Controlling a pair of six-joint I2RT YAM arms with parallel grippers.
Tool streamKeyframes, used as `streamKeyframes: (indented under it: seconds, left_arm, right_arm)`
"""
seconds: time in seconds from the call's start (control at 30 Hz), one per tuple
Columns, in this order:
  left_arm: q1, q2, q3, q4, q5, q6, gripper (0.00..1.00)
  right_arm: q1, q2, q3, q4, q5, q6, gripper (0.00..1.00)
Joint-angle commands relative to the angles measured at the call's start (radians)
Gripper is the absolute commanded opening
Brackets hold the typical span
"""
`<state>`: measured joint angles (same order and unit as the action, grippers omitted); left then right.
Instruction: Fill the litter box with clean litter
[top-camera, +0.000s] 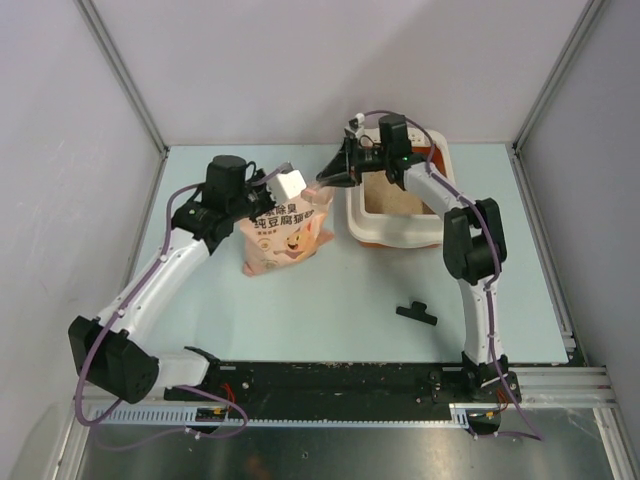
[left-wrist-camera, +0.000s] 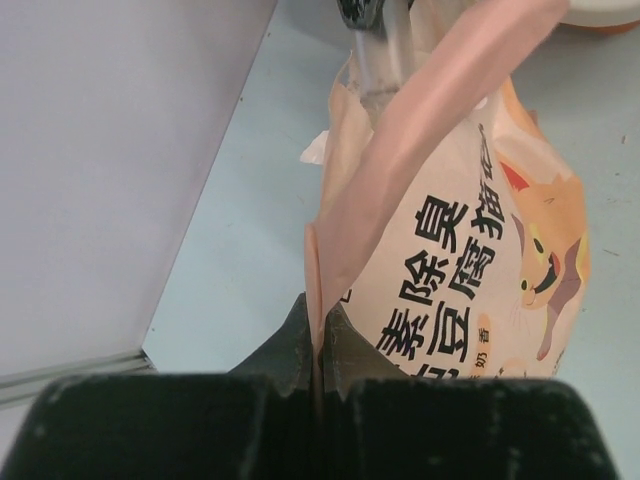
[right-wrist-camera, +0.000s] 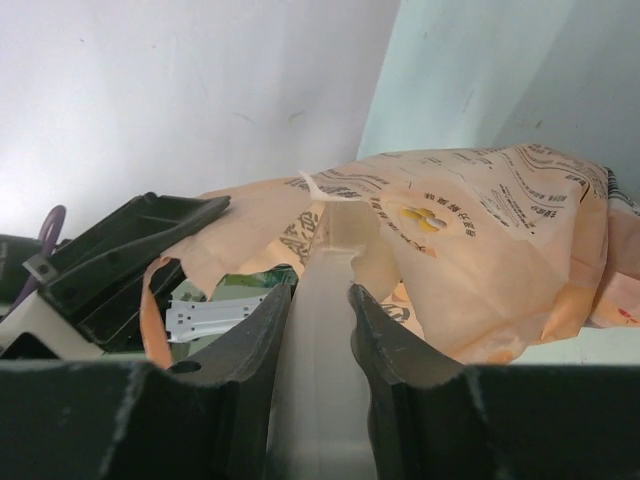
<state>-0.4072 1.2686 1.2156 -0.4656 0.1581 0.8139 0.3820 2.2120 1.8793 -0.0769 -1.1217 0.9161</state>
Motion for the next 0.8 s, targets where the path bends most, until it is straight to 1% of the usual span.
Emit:
streamKeyframes:
  seconds: [0.0, 0.1, 0.13, 0.17, 0.2, 0.27, 0.47, 0.53, 0.6, 0.63, 0.7, 0.77]
  left_arm:
    - [-0.010, 0.000, 0.134, 0.252, -0.006, 0.093, 0.00]
    - [-0.008, 0.031, 0.165, 0.286, 0.009, 0.142, 0.00]
    - [-0.008, 0.038, 0.176, 0.291, 0.018, 0.146, 0.00]
    - [-0.007, 0.043, 0.192, 0.298, 0.035, 0.156, 0.00]
    - [-0.007, 0.046, 0.199, 0.311, 0.041, 0.162, 0.00]
    - [-0.005, 0.054, 0.208, 0.318, 0.052, 0.163, 0.00]
    - [-0.005, 0.046, 0.183, 0.328, 0.052, 0.166, 0.00]
    - [-0.007, 0.044, 0.176, 0.332, 0.057, 0.157, 0.00]
    - [-0.010, 0.049, 0.173, 0.332, 0.061, 0.157, 0.00]
    - [-0.013, 0.049, 0.167, 0.332, 0.069, 0.166, 0.00]
    - [-0.016, 0.049, 0.162, 0.331, 0.077, 0.174, 0.00]
    - [-0.022, 0.049, 0.162, 0.332, 0.075, 0.179, 0.00]
  right_arm:
    - [-0.041, -0.034, 0.001, 0.135, -0.075, 0.084, 0.00]
    - [-0.074, -0.051, 0.001, 0.118, -0.064, 0.067, 0.00]
    - [-0.083, -0.054, 0.010, 0.103, -0.059, 0.035, 0.00]
    - [-0.097, -0.052, 0.017, 0.086, -0.055, 0.021, 0.00]
    - [-0.104, -0.051, 0.023, 0.034, -0.053, 0.011, 0.00]
    - [-0.124, -0.046, 0.005, 0.029, -0.053, 0.027, 0.00]
    - [-0.169, -0.081, -0.101, 0.186, -0.033, 0.156, 0.00]
    - [-0.172, -0.100, -0.164, 0.287, -0.027, 0.197, 0.00]
    - [-0.167, -0.092, -0.189, 0.409, -0.050, 0.283, 0.00]
    - [-0.167, -0.091, -0.187, 0.437, -0.056, 0.296, 0.00]
    - [-0.180, -0.094, -0.178, 0.456, -0.063, 0.291, 0.00]
    - [-0.204, -0.098, -0.171, 0.427, -0.058, 0.271, 0.00]
